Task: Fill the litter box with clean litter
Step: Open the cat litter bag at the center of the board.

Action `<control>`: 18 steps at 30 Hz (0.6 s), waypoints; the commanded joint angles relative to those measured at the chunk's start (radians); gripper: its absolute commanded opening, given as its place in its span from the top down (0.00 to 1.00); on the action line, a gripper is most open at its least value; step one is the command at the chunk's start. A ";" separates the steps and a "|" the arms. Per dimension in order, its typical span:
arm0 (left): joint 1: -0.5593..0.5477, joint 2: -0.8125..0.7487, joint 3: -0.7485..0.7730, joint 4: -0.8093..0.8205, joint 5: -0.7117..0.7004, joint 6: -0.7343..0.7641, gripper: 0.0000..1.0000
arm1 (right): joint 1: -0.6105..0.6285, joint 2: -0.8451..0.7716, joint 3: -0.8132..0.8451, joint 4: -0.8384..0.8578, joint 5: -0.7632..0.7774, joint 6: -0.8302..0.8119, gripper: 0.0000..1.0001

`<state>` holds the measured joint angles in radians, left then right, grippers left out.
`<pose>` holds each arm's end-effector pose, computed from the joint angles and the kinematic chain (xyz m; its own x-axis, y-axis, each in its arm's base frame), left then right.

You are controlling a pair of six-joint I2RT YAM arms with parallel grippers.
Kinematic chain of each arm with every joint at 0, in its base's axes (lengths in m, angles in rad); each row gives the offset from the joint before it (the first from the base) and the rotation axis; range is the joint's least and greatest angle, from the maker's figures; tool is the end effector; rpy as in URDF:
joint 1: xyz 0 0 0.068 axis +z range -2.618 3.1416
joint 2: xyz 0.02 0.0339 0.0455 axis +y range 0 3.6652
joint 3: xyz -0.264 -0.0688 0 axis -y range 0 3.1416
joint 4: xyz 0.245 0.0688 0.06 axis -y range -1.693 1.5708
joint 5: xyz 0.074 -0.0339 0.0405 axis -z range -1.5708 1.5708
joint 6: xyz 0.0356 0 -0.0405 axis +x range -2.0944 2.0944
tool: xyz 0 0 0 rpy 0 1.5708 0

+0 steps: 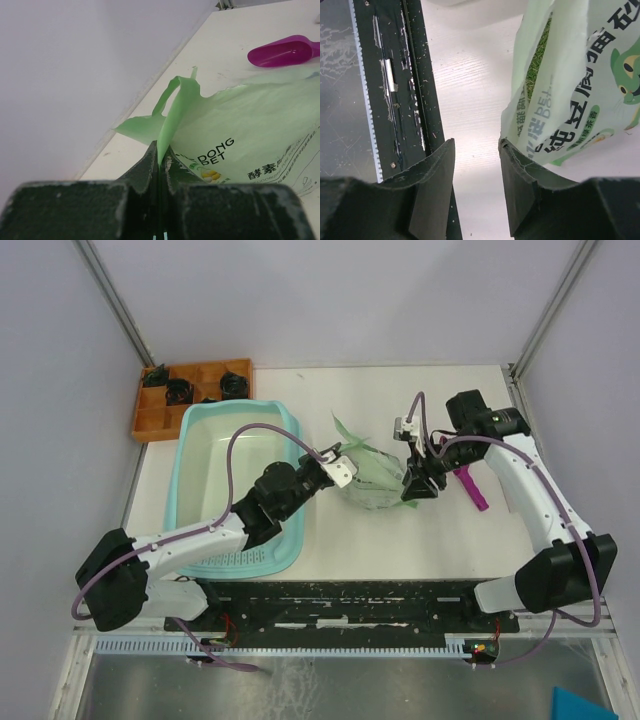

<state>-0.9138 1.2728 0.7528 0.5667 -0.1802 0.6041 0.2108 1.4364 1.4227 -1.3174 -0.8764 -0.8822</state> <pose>0.1845 -0.2288 0.3013 0.4038 0.3914 -0.8269 0.5350 0.6322 0.5605 0.2421 0.0798 0.3377 -0.3625 -0.5829 -0.7272 -0.9319 0.2164 0.2910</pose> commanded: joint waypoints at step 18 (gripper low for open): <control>-0.005 -0.113 -0.013 0.098 -0.002 -0.032 0.97 | 0.034 -0.001 0.117 0.374 0.205 0.270 0.54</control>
<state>-0.9165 1.2366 0.7330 0.5449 -0.1722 0.6018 0.2451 1.4551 1.4715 -1.0145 -0.7048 -0.6575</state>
